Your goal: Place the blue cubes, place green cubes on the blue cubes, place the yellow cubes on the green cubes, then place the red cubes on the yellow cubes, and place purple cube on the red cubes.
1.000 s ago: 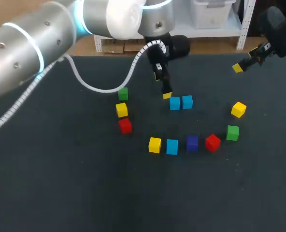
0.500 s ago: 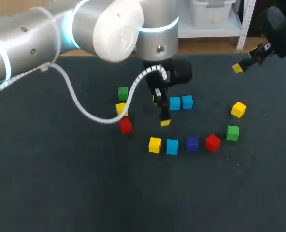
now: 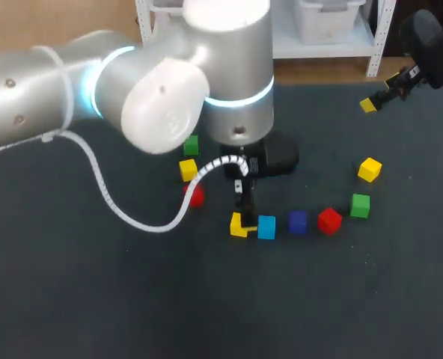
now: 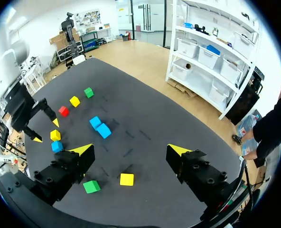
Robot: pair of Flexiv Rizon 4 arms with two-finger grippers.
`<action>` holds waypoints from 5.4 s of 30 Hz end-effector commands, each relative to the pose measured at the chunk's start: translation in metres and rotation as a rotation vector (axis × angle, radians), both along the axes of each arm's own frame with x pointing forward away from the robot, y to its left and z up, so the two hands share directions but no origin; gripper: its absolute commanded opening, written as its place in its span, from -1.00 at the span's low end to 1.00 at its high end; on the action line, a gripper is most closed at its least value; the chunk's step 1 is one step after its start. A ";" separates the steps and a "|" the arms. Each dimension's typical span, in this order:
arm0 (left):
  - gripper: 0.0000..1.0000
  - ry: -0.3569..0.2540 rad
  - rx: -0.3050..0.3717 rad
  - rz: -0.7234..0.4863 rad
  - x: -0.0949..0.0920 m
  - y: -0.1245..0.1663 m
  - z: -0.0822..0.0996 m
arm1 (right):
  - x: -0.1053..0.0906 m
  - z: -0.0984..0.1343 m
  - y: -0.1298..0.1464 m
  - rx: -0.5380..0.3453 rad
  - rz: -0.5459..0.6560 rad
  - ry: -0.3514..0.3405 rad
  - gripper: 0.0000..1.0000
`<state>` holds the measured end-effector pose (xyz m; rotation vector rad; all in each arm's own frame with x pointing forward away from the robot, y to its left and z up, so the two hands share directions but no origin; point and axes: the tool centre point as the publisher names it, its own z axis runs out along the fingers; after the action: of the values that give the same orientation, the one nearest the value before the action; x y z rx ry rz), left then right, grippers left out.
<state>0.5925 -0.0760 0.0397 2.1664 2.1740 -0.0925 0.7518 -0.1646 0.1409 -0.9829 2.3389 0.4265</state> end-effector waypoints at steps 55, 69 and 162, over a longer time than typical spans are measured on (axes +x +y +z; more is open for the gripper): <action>-1.00 -0.021 -0.017 0.007 0.064 0.002 0.005 | 0.000 0.000 0.000 0.001 0.001 -0.002 1.00; -1.00 -0.056 0.040 -0.110 0.109 -0.017 -0.018 | 0.000 0.000 0.000 0.001 0.001 -0.002 1.00; -0.43 0.085 0.040 0.047 0.157 -0.017 -0.038 | 0.000 0.000 0.000 0.001 0.001 -0.002 1.00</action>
<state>0.7461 -0.0910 0.0018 2.1627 2.2860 -0.1419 0.7517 -0.1646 0.1409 -0.9830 2.3389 0.4265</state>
